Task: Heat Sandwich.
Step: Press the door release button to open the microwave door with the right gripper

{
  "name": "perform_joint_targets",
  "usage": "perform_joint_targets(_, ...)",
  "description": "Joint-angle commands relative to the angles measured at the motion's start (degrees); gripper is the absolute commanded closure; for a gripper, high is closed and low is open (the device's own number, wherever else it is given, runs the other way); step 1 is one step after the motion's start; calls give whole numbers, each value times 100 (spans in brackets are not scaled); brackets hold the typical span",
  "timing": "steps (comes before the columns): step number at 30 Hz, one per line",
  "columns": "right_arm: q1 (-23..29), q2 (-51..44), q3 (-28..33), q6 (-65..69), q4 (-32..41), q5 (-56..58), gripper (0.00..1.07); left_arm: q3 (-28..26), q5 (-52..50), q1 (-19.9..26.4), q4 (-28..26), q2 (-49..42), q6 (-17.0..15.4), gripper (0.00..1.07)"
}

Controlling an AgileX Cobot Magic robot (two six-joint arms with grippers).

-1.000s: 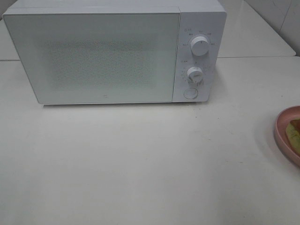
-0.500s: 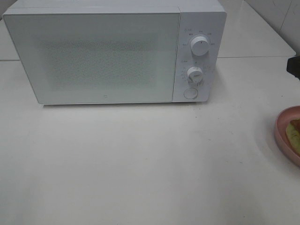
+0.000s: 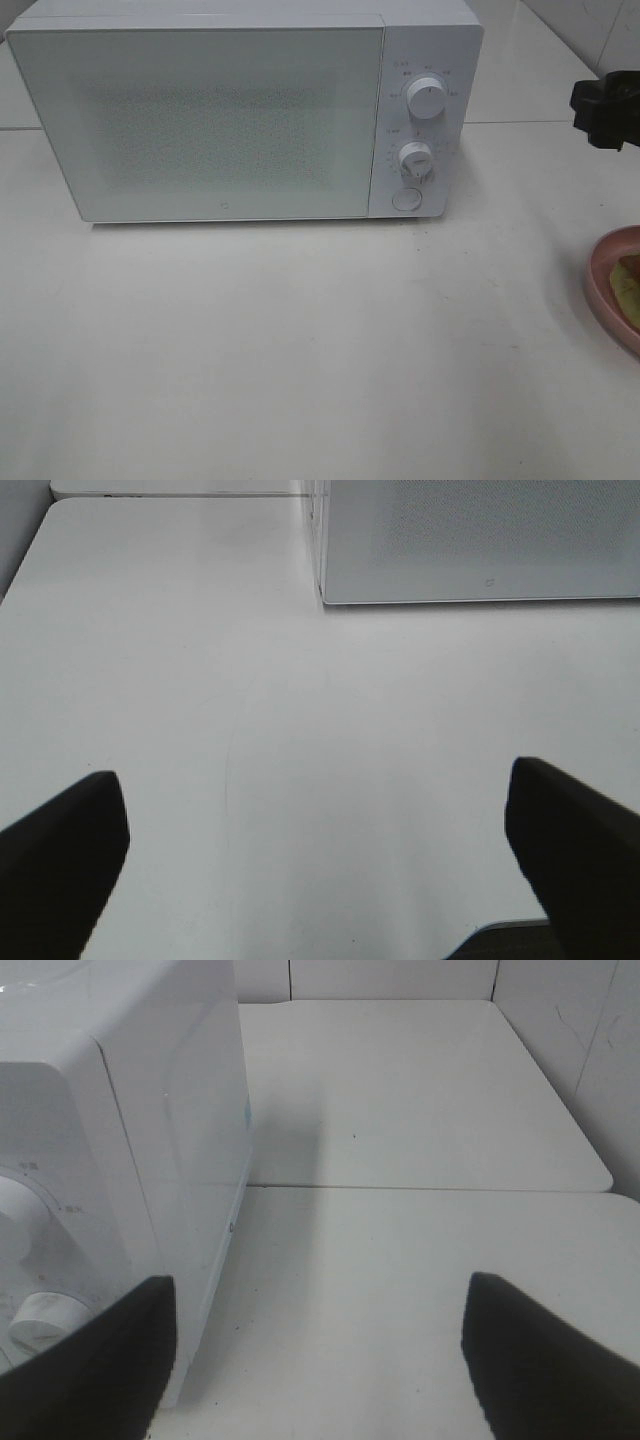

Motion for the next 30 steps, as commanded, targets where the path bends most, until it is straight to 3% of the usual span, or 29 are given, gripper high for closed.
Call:
perform_joint_targets(1,361,378,86,-1243,573,-859,31,11,-74,17,6,-132,-40,9)
perform_joint_targets(9,1415,945,636,-1988,1896,-2521,31,11,-74,17,6,-132,-40,9)
perform_joint_targets(14,2023,1163,739,-1988,2469,-2962,32,11,-74,17,6,-132,-40,9)
perform_joint_targets(23,2893,1816,733,-1977,3203,-3535,32,11,-74,17,6,-132,-40,9)
perform_joint_targets(30,3295,2269,733,-1518,3306,-3644,32,11,-74,17,6,-132,-40,9)
